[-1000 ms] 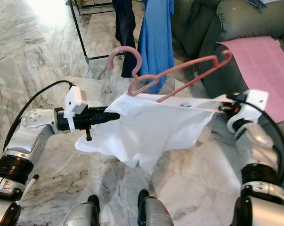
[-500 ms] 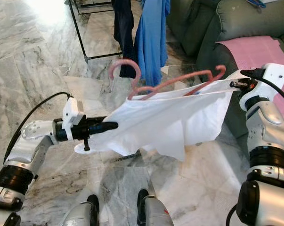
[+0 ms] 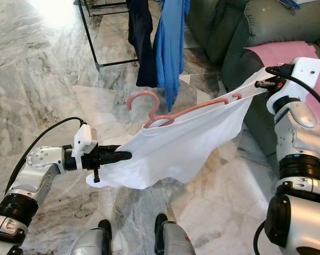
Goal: Hang hanger
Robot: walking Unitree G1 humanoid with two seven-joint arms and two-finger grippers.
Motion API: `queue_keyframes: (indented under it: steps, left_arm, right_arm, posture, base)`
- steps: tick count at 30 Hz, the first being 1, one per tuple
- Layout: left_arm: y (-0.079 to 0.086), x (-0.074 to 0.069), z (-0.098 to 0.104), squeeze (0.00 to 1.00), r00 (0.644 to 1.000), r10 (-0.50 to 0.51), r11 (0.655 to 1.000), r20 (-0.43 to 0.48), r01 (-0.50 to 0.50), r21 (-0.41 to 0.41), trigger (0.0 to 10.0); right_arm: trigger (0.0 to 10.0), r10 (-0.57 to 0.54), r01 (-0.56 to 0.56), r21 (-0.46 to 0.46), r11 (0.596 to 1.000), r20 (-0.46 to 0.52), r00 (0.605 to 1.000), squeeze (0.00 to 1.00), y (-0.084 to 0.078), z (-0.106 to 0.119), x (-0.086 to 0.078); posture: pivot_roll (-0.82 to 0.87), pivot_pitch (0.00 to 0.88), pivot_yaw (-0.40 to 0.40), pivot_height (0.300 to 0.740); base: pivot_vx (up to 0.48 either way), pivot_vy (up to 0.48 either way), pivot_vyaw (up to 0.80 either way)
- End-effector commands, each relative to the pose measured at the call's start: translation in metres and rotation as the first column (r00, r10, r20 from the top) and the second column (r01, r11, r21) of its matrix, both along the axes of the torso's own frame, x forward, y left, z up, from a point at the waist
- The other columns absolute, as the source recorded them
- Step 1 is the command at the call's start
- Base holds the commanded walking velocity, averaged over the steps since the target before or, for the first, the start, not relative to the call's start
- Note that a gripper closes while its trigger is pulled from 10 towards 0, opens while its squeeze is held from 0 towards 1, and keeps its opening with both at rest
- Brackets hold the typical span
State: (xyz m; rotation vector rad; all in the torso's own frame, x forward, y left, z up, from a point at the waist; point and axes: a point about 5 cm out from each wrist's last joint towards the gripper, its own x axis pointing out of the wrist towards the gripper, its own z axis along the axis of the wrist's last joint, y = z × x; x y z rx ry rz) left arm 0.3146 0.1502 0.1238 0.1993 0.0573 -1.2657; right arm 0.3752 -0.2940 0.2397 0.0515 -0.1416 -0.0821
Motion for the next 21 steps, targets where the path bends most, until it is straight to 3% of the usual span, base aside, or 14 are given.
queue_keyframes:
  steps: [1,9,12,21]
  left_arm:
    - [0.007,-0.006,-0.018,0.00,0.998,0.024,0.999,-0.049,-0.022,0.046,0.0]
    - [-0.013,-0.004,-0.024,0.00,0.999,0.035,0.999,-0.022,-0.034,0.041,0.0]
    - [-0.029,-0.005,-0.026,0.00,1.000,0.024,1.000,-0.009,-0.024,0.014,0.0]
    - [-0.047,-0.003,-0.026,0.00,0.999,0.053,0.998,0.006,-0.053,-0.018,0.0]
  right_arm:
    - [0.0,-0.044,0.045,-0.011,0.999,0.081,0.996,0.00,-0.006,0.026,-0.003]
    - [0.0,0.110,-0.109,-0.012,0.994,0.054,0.992,0.00,0.039,0.012,0.005]
    - [0.0,0.186,-0.187,0.010,0.982,0.028,0.982,0.00,0.068,0.000,0.004]
    - [0.0,0.289,-0.289,-0.004,0.957,-0.028,0.957,0.00,0.101,-0.013,-0.001]
  posture:
    - [-0.07,0.298,-0.085,0.740]
    - [-0.08,0.298,-0.086,0.740]
    - [-0.08,0.298,-0.086,0.740]
    - [-0.08,0.297,-0.082,0.740]
  base:
    - [0.000,0.000,0.00]
    - [0.000,0.000,0.00]
    - [0.000,0.000,0.00]
    - [0.000,0.000,0.00]
